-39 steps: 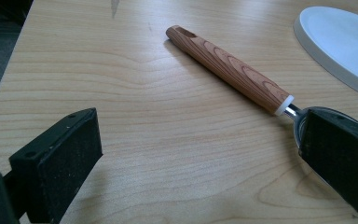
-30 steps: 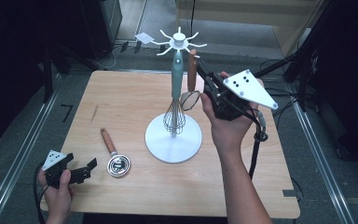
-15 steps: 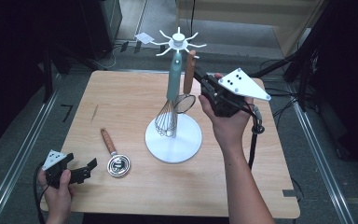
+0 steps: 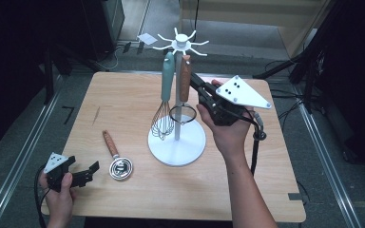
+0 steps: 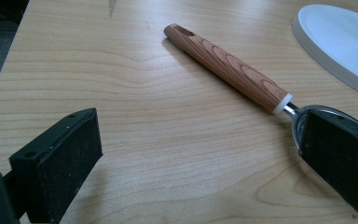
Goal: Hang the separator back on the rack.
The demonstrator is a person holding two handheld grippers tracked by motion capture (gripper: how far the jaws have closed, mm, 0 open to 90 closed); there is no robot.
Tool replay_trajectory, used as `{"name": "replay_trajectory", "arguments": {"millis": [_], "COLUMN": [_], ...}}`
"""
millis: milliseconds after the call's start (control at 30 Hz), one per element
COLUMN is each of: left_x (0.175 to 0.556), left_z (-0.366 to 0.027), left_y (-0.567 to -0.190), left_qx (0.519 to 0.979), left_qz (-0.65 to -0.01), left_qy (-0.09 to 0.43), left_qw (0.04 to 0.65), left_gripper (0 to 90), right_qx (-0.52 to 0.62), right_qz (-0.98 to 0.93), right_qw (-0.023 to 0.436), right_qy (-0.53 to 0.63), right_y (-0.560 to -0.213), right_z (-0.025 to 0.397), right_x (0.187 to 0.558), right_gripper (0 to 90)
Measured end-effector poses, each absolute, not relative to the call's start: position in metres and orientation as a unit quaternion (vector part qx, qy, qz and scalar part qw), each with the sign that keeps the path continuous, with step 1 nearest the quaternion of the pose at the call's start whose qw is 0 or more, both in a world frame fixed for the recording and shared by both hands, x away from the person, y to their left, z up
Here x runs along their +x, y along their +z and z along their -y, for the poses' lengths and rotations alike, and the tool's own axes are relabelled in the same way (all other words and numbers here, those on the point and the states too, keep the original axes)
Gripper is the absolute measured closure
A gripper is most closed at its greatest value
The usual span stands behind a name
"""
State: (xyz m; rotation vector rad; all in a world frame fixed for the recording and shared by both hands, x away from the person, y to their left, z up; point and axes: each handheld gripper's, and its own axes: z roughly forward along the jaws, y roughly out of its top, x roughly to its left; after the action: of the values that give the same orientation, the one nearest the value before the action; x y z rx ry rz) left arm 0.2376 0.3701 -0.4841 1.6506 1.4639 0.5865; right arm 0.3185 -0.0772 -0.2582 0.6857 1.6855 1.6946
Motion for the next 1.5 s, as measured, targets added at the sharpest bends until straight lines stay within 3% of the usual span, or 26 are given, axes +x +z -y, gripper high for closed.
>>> {"name": "replay_trajectory", "arguments": {"millis": [533, 1033, 1167, 1500], "left_x": [0.237, 0.236, 0.236, 0.235], "left_z": [-0.370, -0.370, -0.368, -0.367], "left_y": [-0.484, -0.484, -0.484, -0.483], "left_qx": [0.655, 0.653, 0.652, 0.656], "left_qz": [-0.585, -0.583, -0.585, -0.582], "left_qy": [0.238, 0.242, 0.253, 0.261], "left_qw": [0.416, 0.418, 0.412, 0.404], "left_gripper": [0.0, 0.7, 13.4, 14.0], "right_qx": [0.268, 0.306, 0.324, 0.354], "right_qz": [-0.636, -0.627, -0.627, -0.633], "right_qw": [0.323, 0.336, 0.333, 0.320], "right_qy": [0.648, 0.633, 0.625, 0.610], "right_y": [-0.258, -0.272, -0.282, -0.309], "right_z": [0.071, 0.097, 0.105, 0.124], "right_x": [0.306, 0.303, 0.302, 0.299], "right_gripper": [90.0, 89.6, 86.6, 70.2]}}
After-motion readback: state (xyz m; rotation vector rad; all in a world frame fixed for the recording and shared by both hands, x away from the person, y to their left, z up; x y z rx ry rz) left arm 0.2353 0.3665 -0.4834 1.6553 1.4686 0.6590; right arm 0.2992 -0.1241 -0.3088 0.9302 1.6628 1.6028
